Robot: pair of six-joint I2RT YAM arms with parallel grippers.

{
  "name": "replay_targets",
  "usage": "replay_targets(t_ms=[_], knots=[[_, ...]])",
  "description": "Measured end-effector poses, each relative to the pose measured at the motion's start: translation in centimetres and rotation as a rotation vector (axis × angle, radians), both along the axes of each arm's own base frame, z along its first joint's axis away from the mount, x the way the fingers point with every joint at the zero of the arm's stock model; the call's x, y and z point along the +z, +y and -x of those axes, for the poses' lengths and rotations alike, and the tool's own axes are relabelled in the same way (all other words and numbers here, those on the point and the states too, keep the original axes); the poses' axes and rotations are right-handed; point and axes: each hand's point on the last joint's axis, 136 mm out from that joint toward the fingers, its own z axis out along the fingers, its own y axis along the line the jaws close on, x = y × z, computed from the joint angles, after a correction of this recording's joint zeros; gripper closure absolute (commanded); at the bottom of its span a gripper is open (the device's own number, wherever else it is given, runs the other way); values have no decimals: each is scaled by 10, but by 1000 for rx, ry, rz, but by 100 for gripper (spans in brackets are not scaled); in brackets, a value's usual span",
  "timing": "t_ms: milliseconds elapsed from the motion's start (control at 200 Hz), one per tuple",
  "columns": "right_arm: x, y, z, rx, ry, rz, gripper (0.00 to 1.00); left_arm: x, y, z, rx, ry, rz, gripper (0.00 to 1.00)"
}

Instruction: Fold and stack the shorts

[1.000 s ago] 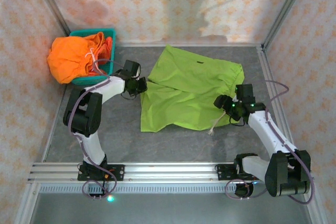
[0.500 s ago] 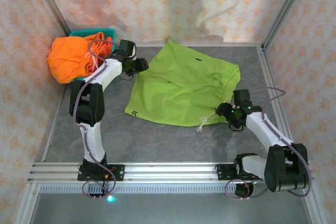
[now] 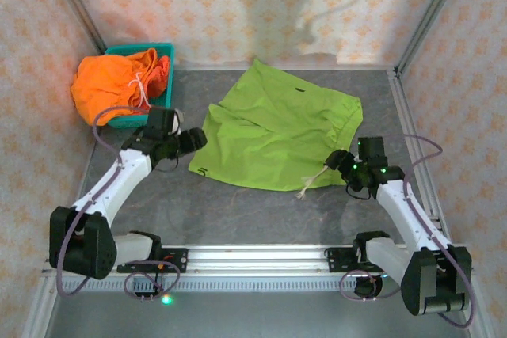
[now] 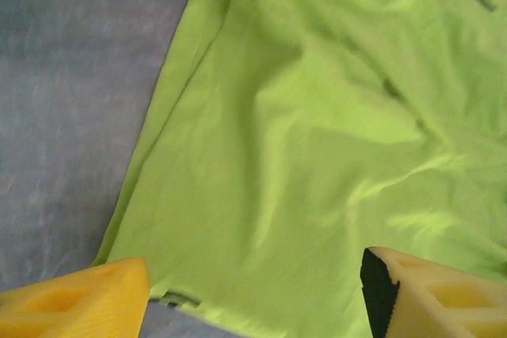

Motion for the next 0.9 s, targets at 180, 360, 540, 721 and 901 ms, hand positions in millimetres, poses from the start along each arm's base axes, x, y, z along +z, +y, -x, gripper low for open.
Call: replay_targets(t_ms=[180,360,540,721,901], knots=[[1,2,1,-10,2,-21,27,-54,7,34,59,152,-1,43],[3,2,1,-15,-3,-28,28,-73,7,25,100,173,12,47],[2,2,3,-15,-2,-28,29,-90,8,19,115,202,6,51],[-1,2,4,-15,4,-28,29,-102,11,16,137,238,-6,69],[-2,1,4,-31,9,-30,34,-105,18,20,157,279,-26,89]])
